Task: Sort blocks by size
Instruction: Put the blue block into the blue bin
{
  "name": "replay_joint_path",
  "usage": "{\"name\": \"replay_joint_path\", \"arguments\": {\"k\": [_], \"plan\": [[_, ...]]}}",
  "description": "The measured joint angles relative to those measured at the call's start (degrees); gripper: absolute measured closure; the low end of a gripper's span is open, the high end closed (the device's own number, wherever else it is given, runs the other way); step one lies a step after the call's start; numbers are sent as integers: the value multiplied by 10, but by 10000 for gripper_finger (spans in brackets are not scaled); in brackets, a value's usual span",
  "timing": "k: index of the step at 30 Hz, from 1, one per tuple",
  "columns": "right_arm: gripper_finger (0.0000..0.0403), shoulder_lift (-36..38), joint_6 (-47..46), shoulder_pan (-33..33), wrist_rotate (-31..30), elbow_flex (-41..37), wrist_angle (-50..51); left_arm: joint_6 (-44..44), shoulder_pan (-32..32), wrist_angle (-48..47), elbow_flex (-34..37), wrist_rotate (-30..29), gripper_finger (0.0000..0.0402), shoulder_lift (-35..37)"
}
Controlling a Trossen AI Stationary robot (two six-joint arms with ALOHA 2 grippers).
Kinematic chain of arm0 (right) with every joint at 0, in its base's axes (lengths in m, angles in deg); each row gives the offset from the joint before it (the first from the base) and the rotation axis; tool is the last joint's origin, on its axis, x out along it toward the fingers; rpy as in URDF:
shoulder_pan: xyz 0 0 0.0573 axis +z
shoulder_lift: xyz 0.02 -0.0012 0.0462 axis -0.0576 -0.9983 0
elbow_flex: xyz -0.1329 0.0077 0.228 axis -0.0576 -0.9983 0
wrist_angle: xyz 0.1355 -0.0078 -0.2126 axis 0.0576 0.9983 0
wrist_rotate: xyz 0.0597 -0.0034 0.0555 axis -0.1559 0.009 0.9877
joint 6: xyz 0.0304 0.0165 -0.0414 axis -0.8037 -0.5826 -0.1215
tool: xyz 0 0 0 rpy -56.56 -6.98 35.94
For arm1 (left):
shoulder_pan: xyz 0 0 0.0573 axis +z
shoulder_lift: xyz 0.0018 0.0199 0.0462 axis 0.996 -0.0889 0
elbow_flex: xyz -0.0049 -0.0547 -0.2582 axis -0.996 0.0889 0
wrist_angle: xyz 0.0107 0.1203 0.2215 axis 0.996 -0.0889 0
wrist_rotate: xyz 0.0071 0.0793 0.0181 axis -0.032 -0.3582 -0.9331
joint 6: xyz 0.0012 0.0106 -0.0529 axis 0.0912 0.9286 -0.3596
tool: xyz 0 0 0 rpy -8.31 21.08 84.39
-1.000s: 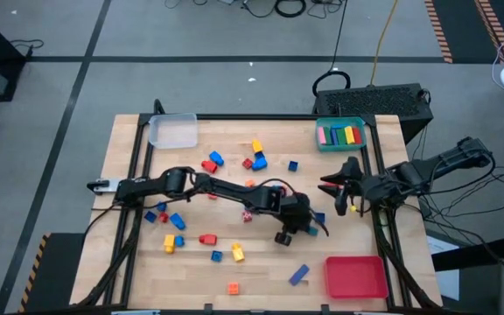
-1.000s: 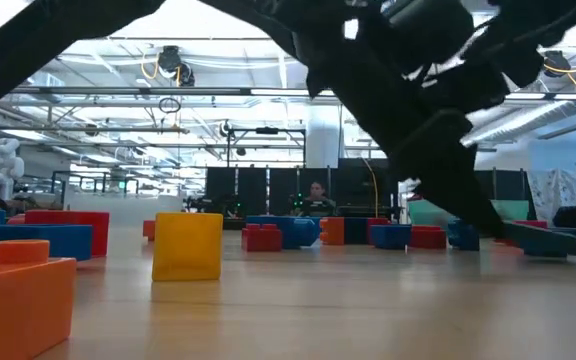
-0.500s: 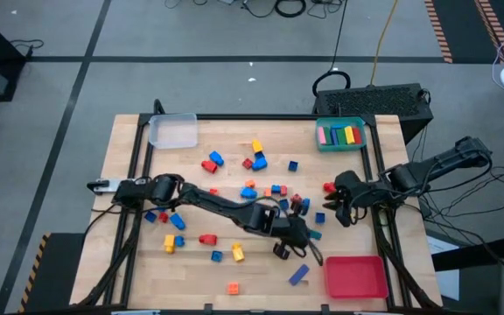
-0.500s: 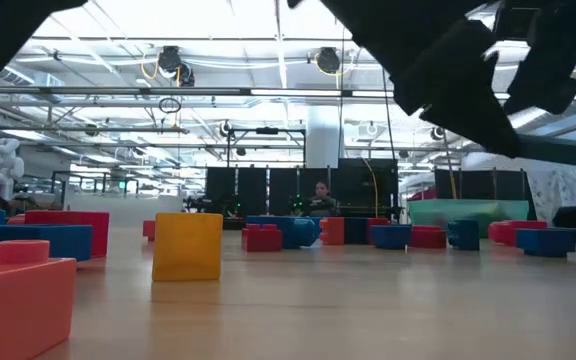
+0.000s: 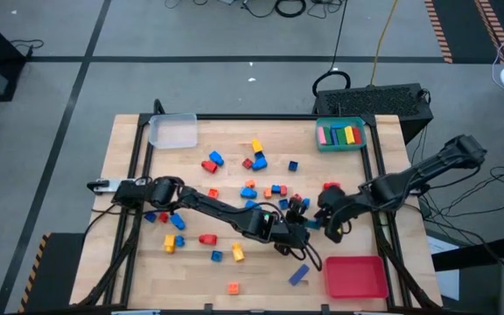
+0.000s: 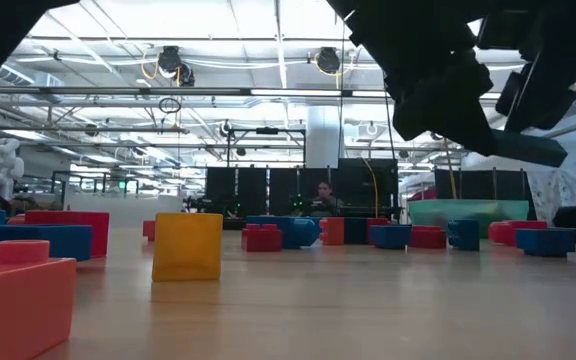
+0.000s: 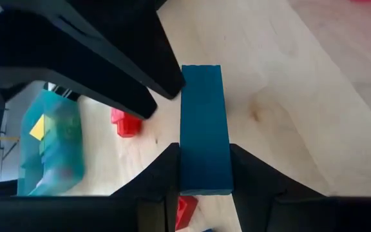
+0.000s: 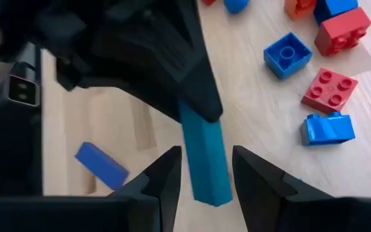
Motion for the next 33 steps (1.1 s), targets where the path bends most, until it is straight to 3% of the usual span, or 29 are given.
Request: {"name": "replay_joint_path", "arguments": {"k": [7, 13, 21, 26, 33], "plan": [[280, -30, 19, 0, 2, 0, -1, 27, -6, 22, 0, -1, 294, 0], [283, -35, 39, 0, 41, 0, -6, 46, -7, 41, 0, -9, 294, 0], [341, -35, 60, 0, 51, 0, -12, 63, -7, 51, 0, -22, 294, 0], [343, -35, 52, -1, 48, 0, -12, 69, -6, 46, 0, -29, 294, 0], [371, -36, -1, -10, -1, 0, -10, 21, 0, 36, -1, -29, 187, 2]]}}
